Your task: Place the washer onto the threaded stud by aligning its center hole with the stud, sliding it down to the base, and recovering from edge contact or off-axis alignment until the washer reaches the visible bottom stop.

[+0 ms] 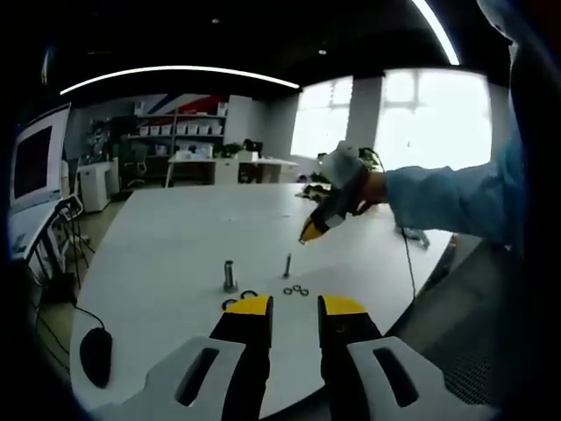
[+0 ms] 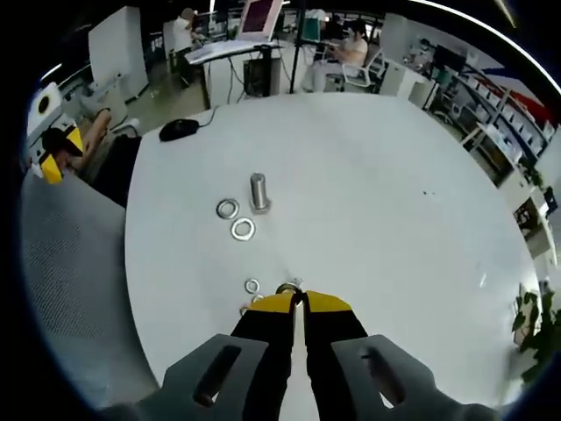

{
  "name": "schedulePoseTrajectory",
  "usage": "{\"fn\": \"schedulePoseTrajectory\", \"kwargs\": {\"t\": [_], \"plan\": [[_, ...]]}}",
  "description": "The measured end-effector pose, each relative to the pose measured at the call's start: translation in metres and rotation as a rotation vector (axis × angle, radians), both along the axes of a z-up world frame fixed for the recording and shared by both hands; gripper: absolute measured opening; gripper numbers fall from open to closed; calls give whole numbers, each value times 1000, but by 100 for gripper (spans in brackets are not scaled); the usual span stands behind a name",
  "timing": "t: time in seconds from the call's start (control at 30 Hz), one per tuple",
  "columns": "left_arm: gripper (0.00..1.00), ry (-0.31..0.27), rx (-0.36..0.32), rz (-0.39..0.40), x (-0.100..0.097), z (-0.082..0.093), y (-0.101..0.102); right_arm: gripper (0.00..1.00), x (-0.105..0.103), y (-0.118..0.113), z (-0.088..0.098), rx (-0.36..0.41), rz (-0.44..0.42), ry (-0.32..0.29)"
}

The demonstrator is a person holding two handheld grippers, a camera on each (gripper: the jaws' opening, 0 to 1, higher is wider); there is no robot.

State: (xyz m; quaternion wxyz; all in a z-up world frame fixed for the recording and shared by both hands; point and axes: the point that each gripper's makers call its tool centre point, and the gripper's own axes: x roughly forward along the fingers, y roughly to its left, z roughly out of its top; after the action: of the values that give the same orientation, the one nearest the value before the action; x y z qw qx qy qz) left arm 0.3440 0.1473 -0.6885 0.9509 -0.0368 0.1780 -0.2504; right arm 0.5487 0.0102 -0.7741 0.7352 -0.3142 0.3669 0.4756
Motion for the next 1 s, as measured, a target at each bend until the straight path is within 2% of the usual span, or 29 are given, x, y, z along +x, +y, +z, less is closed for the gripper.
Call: {"fn": "schedulePoseTrajectory", "kwargs": {"t": [0.4, 0.57, 0.63, 1.0], "plan": [[18, 1, -3, 9, 1, 1, 1, 5, 8, 8, -29, -69, 6, 60], [17, 6, -4, 9, 1, 0, 1, 5, 10, 8, -34, -84, 11, 69], [17, 8, -4, 8, 1, 0, 1, 5, 12, 6, -36, -111, 25, 55], [17, 13, -3, 8, 2, -1, 2, 5, 13, 9, -40, -108, 22, 78]]}}
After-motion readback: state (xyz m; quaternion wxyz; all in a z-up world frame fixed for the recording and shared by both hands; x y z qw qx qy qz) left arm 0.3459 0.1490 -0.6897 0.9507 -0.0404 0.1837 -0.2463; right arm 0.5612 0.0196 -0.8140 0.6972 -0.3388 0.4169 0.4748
